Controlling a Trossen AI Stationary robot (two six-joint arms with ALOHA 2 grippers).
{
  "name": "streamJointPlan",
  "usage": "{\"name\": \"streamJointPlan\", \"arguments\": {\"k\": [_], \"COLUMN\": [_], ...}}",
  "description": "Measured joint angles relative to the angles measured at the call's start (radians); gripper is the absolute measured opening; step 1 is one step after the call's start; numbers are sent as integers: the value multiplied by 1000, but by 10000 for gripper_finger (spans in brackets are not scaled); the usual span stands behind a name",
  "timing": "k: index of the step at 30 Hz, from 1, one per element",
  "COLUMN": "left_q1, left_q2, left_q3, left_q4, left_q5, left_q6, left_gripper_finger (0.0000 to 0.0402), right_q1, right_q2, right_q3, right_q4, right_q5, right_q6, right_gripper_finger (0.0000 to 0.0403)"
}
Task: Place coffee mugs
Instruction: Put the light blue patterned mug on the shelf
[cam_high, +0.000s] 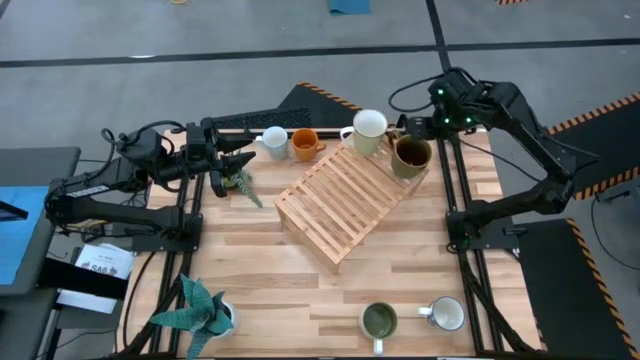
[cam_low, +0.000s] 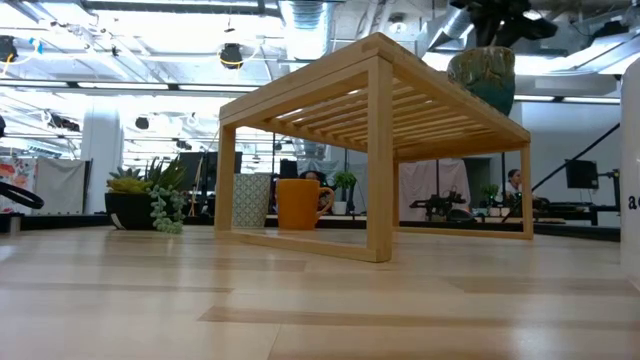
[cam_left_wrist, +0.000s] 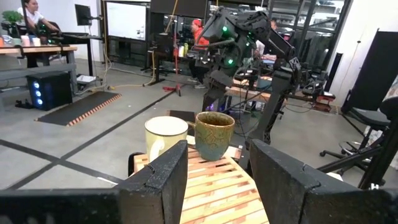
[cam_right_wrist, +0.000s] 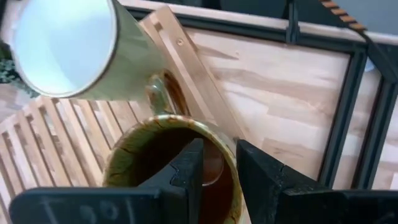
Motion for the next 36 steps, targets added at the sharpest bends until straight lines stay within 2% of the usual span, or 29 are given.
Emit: {"name": "streamJointPlan", "arguments": {"k": [14, 24, 36], "left_q1": [0, 0, 0], "left_q2": [0, 0, 0], "left_q3": [0, 0, 0], "left_q4": [0, 0, 0], "left_q5": [0, 0, 0], "left_q6": [0, -15, -26], "left_gripper_finger": [158, 158, 158], "right_q1": [32, 90, 96], "right_q2": [0, 0, -3], "right_q3": [129, 132, 132], "right_q4": [135, 190, 296], "right_q5": [0, 0, -34], "right_q6": [-180, -282, -333], "right_gripper_finger": [123, 123, 123]}}
